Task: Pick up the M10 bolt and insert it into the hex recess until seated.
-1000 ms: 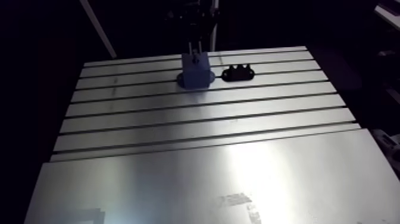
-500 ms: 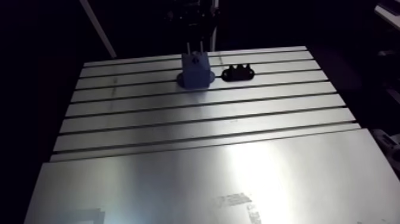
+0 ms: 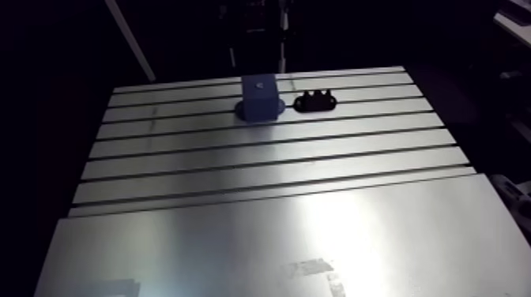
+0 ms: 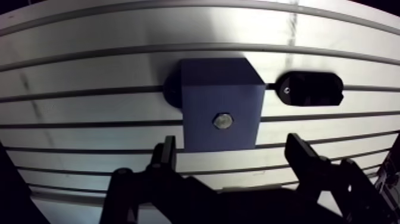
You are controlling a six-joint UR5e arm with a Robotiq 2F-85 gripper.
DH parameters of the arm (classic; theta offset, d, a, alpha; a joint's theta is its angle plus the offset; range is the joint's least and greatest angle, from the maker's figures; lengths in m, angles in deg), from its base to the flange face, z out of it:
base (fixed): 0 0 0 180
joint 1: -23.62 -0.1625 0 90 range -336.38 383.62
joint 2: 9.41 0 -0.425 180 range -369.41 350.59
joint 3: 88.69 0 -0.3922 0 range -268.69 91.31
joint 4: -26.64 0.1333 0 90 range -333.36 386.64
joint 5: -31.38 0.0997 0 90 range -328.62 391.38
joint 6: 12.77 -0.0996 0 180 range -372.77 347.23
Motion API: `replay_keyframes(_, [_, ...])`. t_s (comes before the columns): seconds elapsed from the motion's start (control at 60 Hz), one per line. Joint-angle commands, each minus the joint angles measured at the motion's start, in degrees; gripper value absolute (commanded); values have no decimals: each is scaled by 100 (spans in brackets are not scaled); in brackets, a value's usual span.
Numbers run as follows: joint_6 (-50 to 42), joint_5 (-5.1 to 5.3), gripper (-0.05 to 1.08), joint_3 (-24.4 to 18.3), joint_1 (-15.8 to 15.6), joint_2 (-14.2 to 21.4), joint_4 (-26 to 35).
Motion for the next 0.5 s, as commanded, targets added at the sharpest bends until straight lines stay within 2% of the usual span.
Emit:
replay_keyframes(0.017, [1,31,1,-30,-9,150,-17])
replay_keyframes(0.083, [-15,30,7,-32,-9,211,-9])
replay_keyframes(0.1, [-9,22,22,-25,-9,246,-8])
replay_keyframes(0.117, [-1,21,47,-9,-9,258,-8])
replay_keyframes(0.133, [-1,21,47,-9,-9,258,-8])
replay_keyframes(0.15, [-7,36,72,1,-2,260,-8])
replay_keyframes(0.167, [-7,36,72,1,-2,260,-8])
replay_keyframes(0.183, [0,53,88,10,0,253,-8])
replay_keyframes(0.2, [0,53,88,10,0,253,-8])
replay_keyframes(0.217, [8,48,96,41,-8,252,-30])
replay_keyframes(0.283, [9,21,104,113,-2,252,-59])
replay_keyframes(0.35, [17,23,107,140,1,243,-68])
replay_keyframes(0.5, [67,21,108,161,9,218,-128])
